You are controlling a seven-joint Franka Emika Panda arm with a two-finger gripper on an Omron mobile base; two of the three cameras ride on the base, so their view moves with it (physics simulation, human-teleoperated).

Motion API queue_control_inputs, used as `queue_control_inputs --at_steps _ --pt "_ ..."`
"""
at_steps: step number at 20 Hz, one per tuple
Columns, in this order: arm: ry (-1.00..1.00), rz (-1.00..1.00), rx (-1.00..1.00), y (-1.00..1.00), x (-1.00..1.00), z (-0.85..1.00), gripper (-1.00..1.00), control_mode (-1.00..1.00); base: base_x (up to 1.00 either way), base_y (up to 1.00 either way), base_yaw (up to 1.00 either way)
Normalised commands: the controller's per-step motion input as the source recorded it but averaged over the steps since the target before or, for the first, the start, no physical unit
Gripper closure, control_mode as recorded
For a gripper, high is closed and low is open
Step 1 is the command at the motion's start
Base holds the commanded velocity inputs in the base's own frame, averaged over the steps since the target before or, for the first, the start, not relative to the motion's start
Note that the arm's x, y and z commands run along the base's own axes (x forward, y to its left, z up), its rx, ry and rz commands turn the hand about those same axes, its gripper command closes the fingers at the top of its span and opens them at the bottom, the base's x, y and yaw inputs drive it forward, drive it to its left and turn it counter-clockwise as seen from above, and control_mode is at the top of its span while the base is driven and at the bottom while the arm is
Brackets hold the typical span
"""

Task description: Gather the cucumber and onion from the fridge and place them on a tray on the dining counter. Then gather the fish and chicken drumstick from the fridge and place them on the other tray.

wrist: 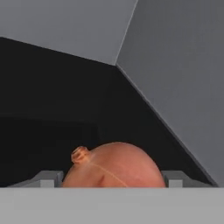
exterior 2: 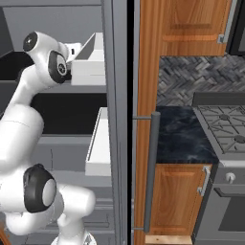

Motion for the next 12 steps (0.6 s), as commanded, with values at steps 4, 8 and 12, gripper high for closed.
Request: queue_control_inputs --at_steps 4,8,12 --pt "-0.05 0.0 0.07 0.09 -1.0 0.23 1.0 -1.0 0.0 0.0 0.0" --pt "-0.01 0.0 0.07 0.15 -1.0 0.15 1.0 -1.0 0.0 0.0 0.0" --pt "-0.01 0.0 0.04 0.25 -1.0 0.01 1.0 -1.0 0.0 0.0 0.0"
